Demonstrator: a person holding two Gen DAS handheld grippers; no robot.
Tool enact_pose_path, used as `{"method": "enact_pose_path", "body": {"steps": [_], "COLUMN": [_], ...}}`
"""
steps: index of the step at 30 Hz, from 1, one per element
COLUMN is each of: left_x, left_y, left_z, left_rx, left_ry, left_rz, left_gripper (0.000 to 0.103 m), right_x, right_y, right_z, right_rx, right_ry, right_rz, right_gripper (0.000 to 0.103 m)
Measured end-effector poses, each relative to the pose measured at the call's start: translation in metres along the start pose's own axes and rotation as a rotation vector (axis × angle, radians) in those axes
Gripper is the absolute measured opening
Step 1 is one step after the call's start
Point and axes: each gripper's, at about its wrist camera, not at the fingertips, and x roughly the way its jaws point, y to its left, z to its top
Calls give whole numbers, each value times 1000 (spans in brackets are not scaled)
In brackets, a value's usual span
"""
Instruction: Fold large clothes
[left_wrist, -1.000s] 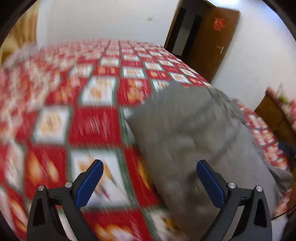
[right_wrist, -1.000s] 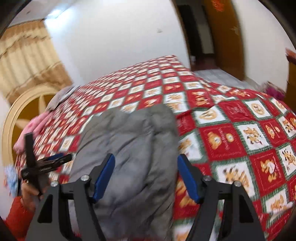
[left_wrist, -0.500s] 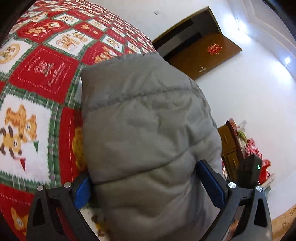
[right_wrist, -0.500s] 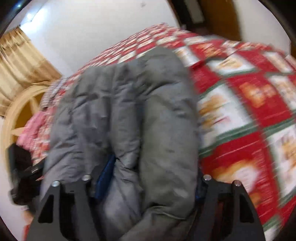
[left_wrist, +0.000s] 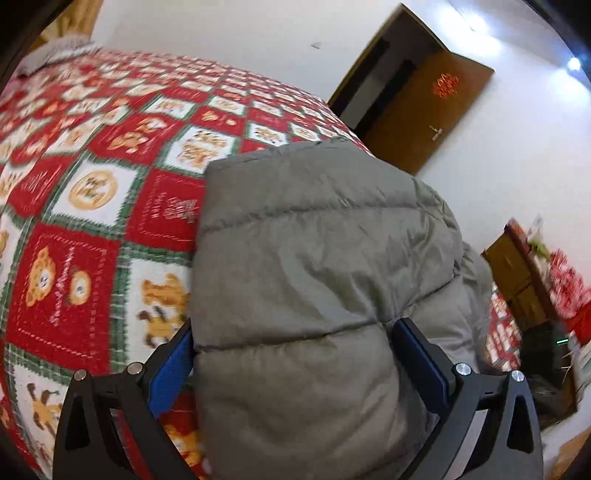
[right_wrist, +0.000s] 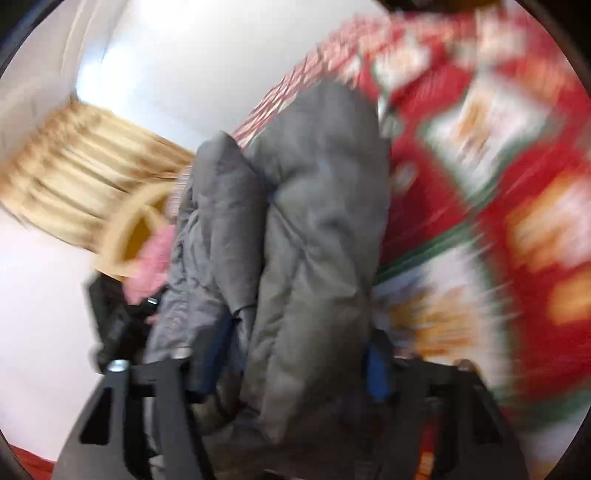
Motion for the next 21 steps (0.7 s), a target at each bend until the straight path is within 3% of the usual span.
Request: {"method": "enact_pose_path", "body": {"steps": [2,3,5,7,9,10,11,13,15,18,21], "left_x": [3,2,-3,-2,-2,-1,0,0,-4,-27,-42], "left_y": [-2,0,2,-4,-12,-21,-27,-34,-31,-7,16], "left_z": [-3,-5,-14,-19,-26,-31,-34,-37,-35,-22,-10], "left_rx": [14,20,41,69,111,148,174,223,226,149,68], "left_ry": [-5,-8,-22,-44,-65,-80,-89,-98,-94,-138,-178], "left_rz": [24,45,103,166,219,256,276,297,284,237,233], "left_gripper": [101,101,102,102,102,102,102,102,102,102,102], "right_x": [-25,-34,-42,-35,-19,-7,5,23,39,33,18], "right_y": [10,13,22,41,69,82,90,85,64,36,33], "right_z": [6,9,18,23,24,24,28,25,32,23,12], "right_rx": [-58,-66,-67,-122,-250,-307,-342,-354,-316,-204,-187], "right_ry": [-66,-90,-122,-132,-154,-159,-153,-156,-142,-134,-187], "right_rz": [-108,-127,-147,-200,-280,-325,-381,-489,-535,-504,-523], "right_gripper": [82,83,94,93,79,61,57,58,58,61,76]}}
